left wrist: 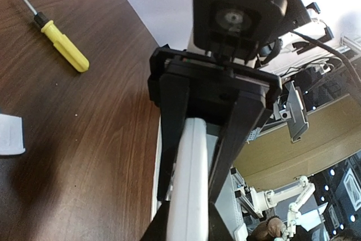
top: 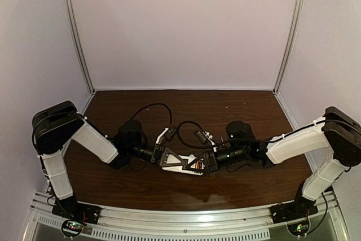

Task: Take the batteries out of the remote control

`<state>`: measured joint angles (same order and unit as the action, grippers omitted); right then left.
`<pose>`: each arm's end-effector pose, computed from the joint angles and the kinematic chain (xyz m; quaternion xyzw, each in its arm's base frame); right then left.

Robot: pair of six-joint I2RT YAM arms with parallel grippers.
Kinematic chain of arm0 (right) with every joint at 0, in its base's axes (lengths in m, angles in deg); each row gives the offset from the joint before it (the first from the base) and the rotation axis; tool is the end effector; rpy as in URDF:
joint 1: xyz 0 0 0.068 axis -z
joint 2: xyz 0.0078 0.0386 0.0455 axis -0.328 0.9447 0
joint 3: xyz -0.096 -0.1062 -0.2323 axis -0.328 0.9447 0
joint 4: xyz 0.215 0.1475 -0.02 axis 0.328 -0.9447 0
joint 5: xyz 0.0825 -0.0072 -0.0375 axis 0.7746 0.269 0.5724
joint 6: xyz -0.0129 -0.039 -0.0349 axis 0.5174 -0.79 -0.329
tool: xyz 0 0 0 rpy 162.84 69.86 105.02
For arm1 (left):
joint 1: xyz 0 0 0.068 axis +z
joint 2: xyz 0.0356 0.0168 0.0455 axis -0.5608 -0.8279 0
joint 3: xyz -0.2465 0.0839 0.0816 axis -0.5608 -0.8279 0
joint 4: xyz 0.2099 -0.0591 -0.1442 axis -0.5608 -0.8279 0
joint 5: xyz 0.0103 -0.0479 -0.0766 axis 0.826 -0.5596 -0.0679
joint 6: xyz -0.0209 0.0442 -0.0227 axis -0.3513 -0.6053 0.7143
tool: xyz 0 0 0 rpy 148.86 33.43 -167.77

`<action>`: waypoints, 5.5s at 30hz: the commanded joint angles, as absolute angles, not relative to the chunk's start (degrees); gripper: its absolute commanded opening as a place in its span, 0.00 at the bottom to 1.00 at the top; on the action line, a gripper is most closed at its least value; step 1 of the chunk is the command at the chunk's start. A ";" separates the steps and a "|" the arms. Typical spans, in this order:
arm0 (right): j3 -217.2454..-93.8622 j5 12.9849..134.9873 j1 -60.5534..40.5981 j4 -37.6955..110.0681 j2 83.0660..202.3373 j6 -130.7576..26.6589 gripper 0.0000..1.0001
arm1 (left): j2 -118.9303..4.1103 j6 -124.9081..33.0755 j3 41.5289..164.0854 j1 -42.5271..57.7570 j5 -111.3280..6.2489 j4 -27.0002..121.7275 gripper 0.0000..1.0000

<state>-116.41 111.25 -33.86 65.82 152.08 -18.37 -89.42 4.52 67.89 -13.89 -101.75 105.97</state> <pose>0.1633 0.2586 0.1729 -0.2891 0.7521 0.5826 0.1060 0.1989 -0.2658 0.1401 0.2269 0.7020 -0.6747 0.0245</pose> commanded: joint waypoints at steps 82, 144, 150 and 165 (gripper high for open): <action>-115.85 97.46 -39.12 79.11 154.37 -6.60 0.58 | -87.21 19.32 57.28 -9.79 -96.41 140.11 0.00; -117.95 48.55 -38.26 19.90 131.59 -16.83 1.00 | -99.78 18.90 59.32 -18.70 -72.23 121.00 0.05; -117.60 48.80 -38.29 20.64 131.59 -17.09 1.00 | -101.53 20.43 60.52 -19.68 -71.48 122.34 0.13; -116.45 48.77 -38.07 21.25 131.65 -17.51 1.00 | -101.62 21.32 62.11 -22.26 -67.88 119.38 0.49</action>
<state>-117.85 50.33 -38.56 21.12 131.77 -16.98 -100.98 21.35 62.19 -22.05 -69.62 118.08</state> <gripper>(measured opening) 0.996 0.467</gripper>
